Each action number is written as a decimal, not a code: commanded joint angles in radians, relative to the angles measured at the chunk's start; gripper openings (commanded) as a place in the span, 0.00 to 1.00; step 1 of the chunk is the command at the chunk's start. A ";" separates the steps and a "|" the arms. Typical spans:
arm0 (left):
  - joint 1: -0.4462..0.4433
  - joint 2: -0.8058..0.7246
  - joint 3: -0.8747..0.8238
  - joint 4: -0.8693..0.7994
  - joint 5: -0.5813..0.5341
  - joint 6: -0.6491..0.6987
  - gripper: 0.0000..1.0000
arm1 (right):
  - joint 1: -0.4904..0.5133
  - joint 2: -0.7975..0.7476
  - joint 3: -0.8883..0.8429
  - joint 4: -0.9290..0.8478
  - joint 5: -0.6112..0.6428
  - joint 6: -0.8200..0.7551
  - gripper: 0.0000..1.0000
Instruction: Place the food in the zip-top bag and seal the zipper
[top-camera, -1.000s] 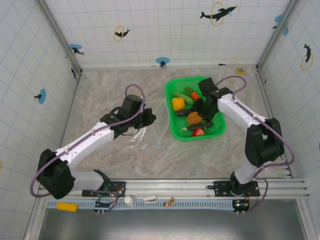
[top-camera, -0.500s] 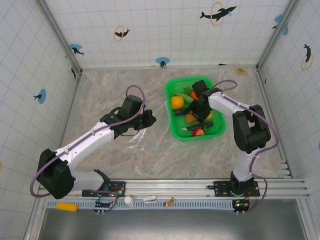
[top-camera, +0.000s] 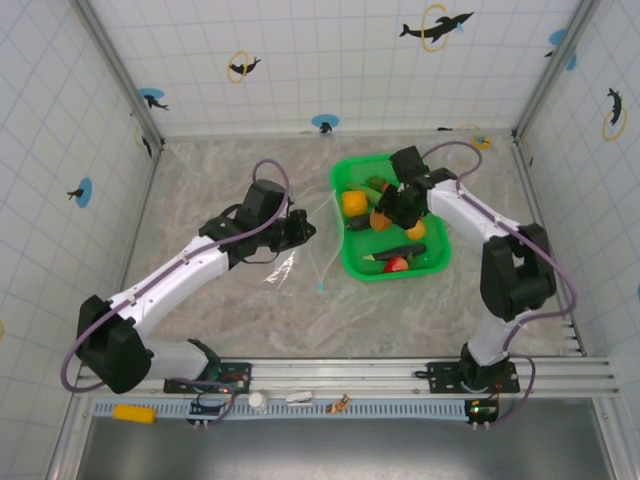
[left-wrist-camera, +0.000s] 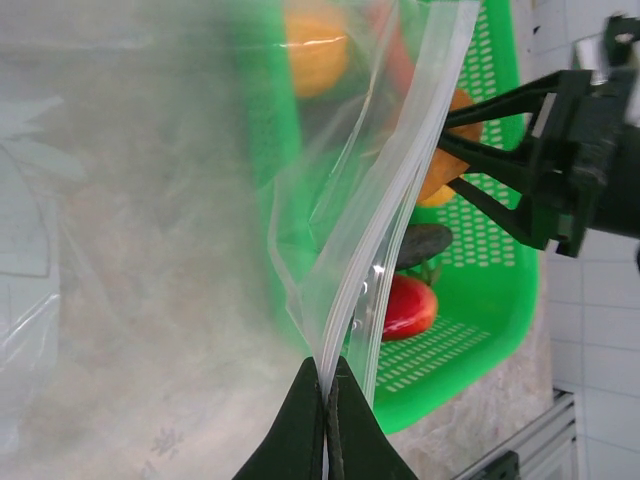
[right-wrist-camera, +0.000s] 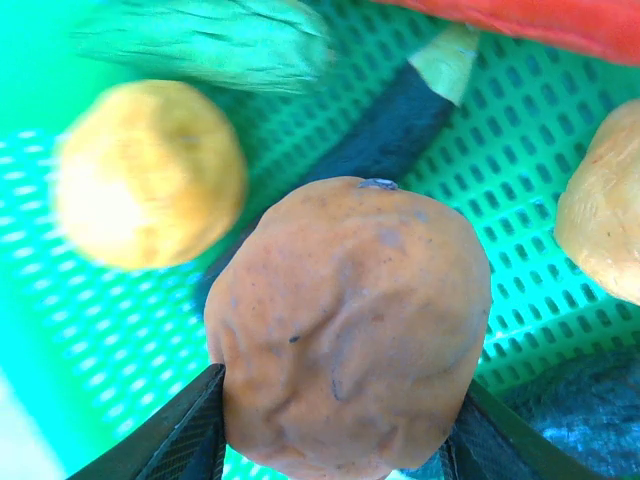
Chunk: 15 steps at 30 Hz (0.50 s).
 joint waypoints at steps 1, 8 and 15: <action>0.009 0.052 0.067 -0.027 0.085 -0.004 0.00 | 0.000 -0.167 -0.053 0.055 -0.044 -0.132 0.49; 0.014 0.105 0.146 -0.036 0.124 -0.033 0.00 | 0.040 -0.405 -0.172 0.197 -0.249 -0.263 0.46; 0.025 0.125 0.188 0.004 0.200 -0.101 0.00 | 0.189 -0.457 -0.214 0.300 -0.393 -0.292 0.46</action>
